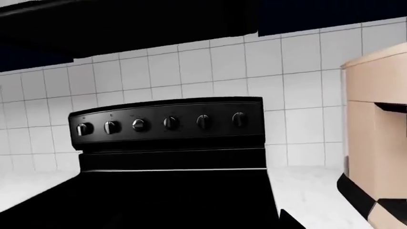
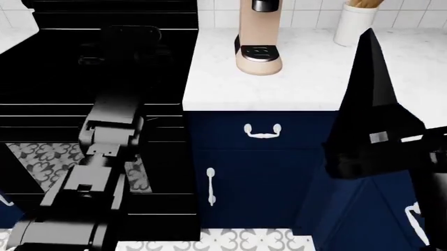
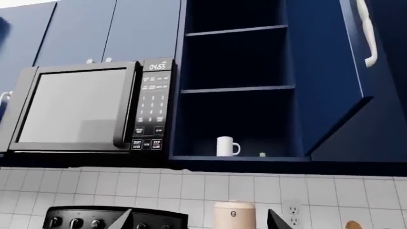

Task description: Pick the mug from the cabinet, place it under the coffee machine dispenser, and press the start button.

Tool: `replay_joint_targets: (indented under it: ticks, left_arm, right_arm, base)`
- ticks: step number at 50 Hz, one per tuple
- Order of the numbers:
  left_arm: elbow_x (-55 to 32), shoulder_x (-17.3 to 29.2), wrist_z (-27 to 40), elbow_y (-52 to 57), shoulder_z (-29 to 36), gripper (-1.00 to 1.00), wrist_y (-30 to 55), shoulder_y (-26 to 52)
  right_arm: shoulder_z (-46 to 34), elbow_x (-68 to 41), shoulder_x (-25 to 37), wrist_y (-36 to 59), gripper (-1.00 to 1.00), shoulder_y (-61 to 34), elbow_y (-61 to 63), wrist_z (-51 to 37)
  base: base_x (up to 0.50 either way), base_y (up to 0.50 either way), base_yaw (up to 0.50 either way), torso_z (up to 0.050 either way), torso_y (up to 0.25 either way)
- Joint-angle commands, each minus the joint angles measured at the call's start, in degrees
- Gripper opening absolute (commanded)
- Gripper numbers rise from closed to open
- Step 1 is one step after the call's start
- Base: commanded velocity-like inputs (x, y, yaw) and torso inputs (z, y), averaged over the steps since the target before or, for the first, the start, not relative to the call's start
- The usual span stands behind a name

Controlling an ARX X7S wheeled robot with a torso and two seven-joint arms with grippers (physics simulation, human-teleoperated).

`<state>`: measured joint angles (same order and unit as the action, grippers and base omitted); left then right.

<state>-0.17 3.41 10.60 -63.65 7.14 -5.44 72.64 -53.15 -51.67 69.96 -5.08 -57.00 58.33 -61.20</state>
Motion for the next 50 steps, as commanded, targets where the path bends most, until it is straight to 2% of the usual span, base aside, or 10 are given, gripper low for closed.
replay_joint_targets:
  ticks: [1,4,7,8,19,39,50]
  left_arm:
    - [-0.2,0.5,-0.3,-11.3,1.4,1.0,3.9,8.4]
    - [-0.7,0.6,-2.7,-11.3,0.3,1.0,5.5,8.5]
    - [-1.2,0.6,-5.9,-11.3,-0.9,1.0,5.8,8.5]
    - [-1.3,0.6,-6.2,-11.3,-1.5,1.0,6.4,8.6]
    - [-0.2,0.5,-6.7,-11.3,-3.3,1.0,7.5,8.6]
    - [0.2,0.5,-6.7,-11.3,-2.7,1.0,7.2,8.6]
    - [0.1,0.5,-7.1,-11.3,-2.7,1.0,7.1,8.5]
  right_arm:
    - [-42.9,-6.6,16.1,-13.8,1.0,-44.5,1.7,-9.4]
    - [-54.5,-8.7,15.9,-13.5,1.0,-59.4,1.7,-9.7]
    - [-71.1,-9.8,14.6,-15.1,1.0,-77.1,1.7,-11.0]
    - [-71.5,-10.2,14.5,-15.1,1.0,-77.9,1.7,-10.9]
    - [-68.2,-12.7,15.9,-12.6,1.0,-77.9,1.7,-9.2]
    - [-65.2,-14.6,11.9,-7.3,1.0,-77.9,1.7,-11.6]
    - [-58.4,-18.1,10.5,-1.9,1.0,-77.9,1.7,-11.6]
  base:
    - [0.0,0.0,0.0,0.05,0.0]
    - [0.0,0.0,0.0,0.05,0.0]
    - [0.16,0.11,0.0,0.0,0.0]
    - [0.41,0.32,0.0,0.0,0.0]
    - [0.41,0.33,0.0,0.0,0.0]
    - [0.42,0.33,0.0,0.0,0.0]
    - [0.49,0.11,0.0,0.0,0.0]
